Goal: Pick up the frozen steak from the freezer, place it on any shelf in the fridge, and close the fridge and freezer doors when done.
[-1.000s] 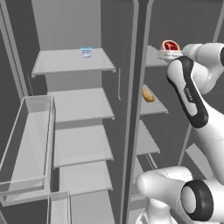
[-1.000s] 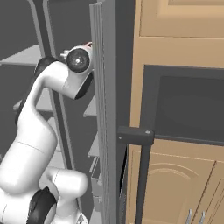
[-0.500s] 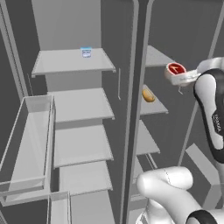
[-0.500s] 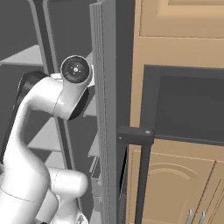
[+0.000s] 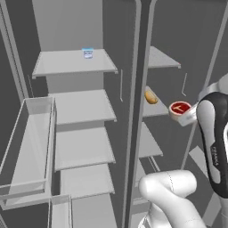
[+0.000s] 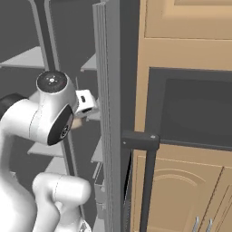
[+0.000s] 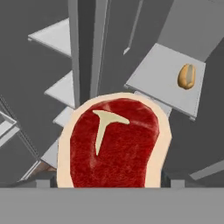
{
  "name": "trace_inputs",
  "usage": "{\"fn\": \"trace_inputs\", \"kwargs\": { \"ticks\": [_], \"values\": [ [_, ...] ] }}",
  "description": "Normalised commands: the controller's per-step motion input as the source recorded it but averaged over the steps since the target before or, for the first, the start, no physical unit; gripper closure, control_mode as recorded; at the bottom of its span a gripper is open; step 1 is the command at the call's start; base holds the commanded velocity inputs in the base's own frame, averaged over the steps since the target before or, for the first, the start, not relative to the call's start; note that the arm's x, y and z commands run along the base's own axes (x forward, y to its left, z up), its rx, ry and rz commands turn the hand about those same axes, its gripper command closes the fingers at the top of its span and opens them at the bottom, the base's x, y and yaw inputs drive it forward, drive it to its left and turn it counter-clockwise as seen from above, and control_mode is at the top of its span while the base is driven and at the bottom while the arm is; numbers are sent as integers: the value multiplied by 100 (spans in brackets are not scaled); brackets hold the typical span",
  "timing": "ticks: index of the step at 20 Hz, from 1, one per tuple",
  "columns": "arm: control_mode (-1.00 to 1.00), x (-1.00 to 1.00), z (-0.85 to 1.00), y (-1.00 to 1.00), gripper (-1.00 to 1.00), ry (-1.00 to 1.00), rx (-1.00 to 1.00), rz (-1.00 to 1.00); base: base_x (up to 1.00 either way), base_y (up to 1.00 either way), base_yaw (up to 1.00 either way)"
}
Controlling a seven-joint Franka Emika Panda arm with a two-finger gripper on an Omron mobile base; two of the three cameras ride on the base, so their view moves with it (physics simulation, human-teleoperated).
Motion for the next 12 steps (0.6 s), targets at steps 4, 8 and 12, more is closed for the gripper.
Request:
{"fn": "trace_inputs", "kwargs": {
  "ticks": [4,8,12],
  "values": [
    [-100,-3,0,5,100,2,-5,3,0,0,0],
    [-100,-35,0,36,100,0,-1,7,0,0,0],
    [100,0,0,0,100,0,0,0,-24,72,1]
  ]
}}
